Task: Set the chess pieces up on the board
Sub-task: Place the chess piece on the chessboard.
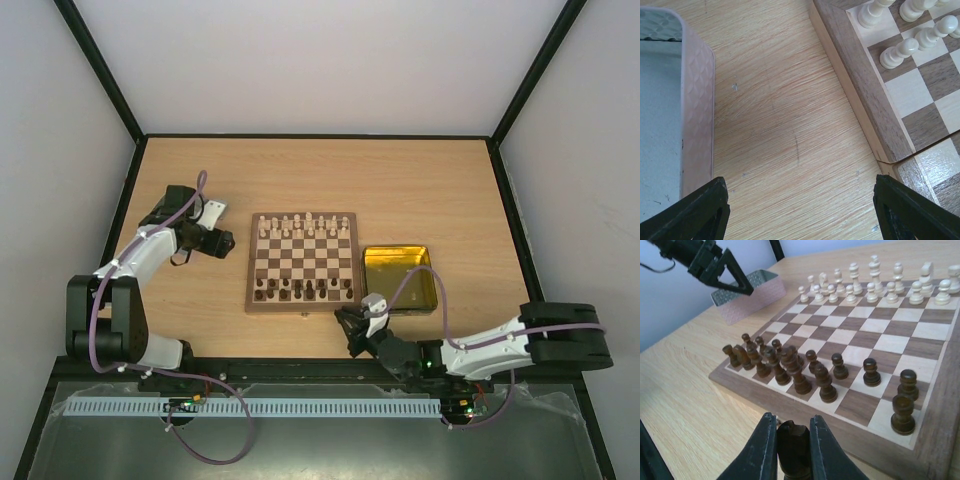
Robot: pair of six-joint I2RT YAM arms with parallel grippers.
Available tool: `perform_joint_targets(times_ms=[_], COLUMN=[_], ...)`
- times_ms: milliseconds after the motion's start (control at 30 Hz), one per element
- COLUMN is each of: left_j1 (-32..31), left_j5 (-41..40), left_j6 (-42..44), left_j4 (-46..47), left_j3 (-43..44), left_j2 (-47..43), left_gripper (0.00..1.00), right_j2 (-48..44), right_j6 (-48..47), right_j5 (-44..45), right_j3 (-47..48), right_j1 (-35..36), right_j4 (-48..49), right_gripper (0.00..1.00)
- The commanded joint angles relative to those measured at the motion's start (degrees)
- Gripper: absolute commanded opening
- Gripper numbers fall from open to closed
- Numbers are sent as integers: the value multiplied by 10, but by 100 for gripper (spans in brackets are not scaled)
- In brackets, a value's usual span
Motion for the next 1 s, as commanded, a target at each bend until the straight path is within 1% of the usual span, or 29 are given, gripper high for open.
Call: perform_joint_targets(times_ms=[0, 133, 200, 367, 433, 600, 667, 700, 733, 767, 867, 967], left_j1=[-5, -6, -6, -8, -9, -16, -27, -33, -41, -47, -60, -62], left_j5=[-5, -7, -7, -6, -3, 18, 46, 68, 104, 124, 242, 358], left_j6=[-3, -3, -2, 0, 3, 33, 54, 64, 80, 90, 115, 151], left_j4=[1, 2, 2, -6, -20, -57, -83, -98, -111, -120, -131, -147], left_j3=[-4, -3, -3, 3, 16, 52, 72, 81, 91, 93, 89, 78], left_j2=[6, 8, 7, 2, -11, -78, -96, -104, -117, -130, -172, -208], left_gripper=[79, 79, 79, 78, 75, 64, 60, 55, 53, 51, 50, 47], right_j2=[63, 116, 134, 131, 111, 60, 49, 43, 40, 41, 65, 98], right_j6=[-21, -23, -28, -41, -56, -124, -149, -151, -148, -141, -100, -94], right_j5=[-26, -48, -55, -56, -59, -54, -47, -36, -33, -34, -104, -135], right_j3=[-4, -3, 1, 11, 34, 140, 177, 195, 212, 234, 316, 376], right_j1=[5, 5, 5, 5, 6, 7, 6, 6, 3, -2, -44, -56], right_j4=[126, 182, 191, 184, 142, -36, -72, -83, -92, -104, -163, -170], right_gripper=[2, 2, 2, 2, 2, 2, 2, 2, 2, 2, 2, 2])
